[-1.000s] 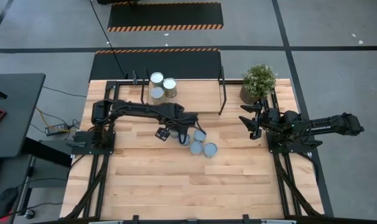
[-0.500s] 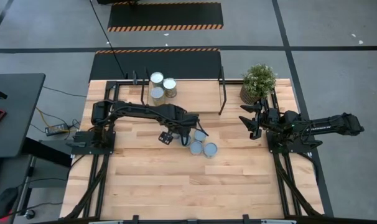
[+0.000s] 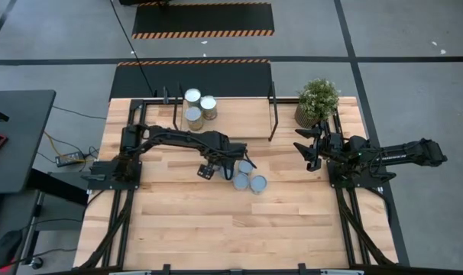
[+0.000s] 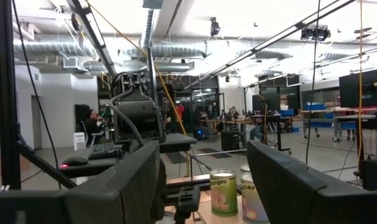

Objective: Pick and place cans onto a shelf
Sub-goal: Put the canned peas on the shelf

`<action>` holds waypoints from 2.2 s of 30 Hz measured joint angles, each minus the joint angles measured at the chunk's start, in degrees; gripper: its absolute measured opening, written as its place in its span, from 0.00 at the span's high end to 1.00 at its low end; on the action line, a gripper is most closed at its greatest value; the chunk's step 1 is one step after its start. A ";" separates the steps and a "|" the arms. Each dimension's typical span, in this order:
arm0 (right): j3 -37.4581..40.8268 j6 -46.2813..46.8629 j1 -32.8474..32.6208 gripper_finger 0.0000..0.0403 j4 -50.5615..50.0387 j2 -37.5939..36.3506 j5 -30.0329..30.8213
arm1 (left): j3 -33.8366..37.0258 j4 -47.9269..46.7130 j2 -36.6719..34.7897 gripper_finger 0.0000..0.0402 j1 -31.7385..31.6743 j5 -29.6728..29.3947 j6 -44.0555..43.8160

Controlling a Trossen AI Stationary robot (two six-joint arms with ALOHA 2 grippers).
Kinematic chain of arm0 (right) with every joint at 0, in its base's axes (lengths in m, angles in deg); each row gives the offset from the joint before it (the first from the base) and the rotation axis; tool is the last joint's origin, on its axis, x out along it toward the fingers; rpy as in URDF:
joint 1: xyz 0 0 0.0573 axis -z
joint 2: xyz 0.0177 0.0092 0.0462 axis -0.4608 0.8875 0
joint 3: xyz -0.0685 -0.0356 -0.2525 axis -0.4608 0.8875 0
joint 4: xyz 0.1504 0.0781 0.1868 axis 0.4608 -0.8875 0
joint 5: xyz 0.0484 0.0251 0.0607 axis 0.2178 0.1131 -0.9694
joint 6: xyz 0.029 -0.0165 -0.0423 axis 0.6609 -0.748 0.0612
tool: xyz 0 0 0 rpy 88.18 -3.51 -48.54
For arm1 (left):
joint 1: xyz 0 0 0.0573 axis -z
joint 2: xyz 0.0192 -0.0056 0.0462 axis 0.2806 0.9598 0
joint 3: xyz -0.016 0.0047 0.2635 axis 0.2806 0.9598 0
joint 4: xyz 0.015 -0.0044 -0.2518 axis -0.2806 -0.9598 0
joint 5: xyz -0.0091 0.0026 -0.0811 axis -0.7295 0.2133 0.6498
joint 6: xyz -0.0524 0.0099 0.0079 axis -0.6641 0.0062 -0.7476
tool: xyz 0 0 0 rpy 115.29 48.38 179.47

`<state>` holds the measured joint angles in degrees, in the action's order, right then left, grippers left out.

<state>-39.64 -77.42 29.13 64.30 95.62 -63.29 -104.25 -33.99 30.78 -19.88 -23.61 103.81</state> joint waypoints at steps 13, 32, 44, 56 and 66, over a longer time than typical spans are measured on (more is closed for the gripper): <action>0.00 -0.04 -0.02 0.38 0.02 0.00 0.00 | -0.02 0.37 -0.31 0.19 -0.36 -0.51 -3.02; 0.00 0.03 -0.02 0.38 0.02 0.00 0.00 | -11.87 -4.75 -0.67 0.19 -6.61 -0.68 -19.55; 0.00 -0.06 0.00 0.38 0.02 0.00 0.00 | -11.18 -5.83 -0.68 0.19 -15.95 -0.70 -32.11; 0.00 -0.17 0.00 0.38 0.04 0.00 0.00 | -11.19 -5.92 -0.68 0.13 -17.85 0.61 -29.27; 0.00 -0.15 0.00 0.38 0.04 0.00 0.00 | -11.19 -5.83 -0.68 0.12 -17.79 -2.50 -27.35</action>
<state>-39.64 -77.56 29.13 64.34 95.62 -63.28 -115.44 -39.82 30.10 -37.67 -26.11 76.46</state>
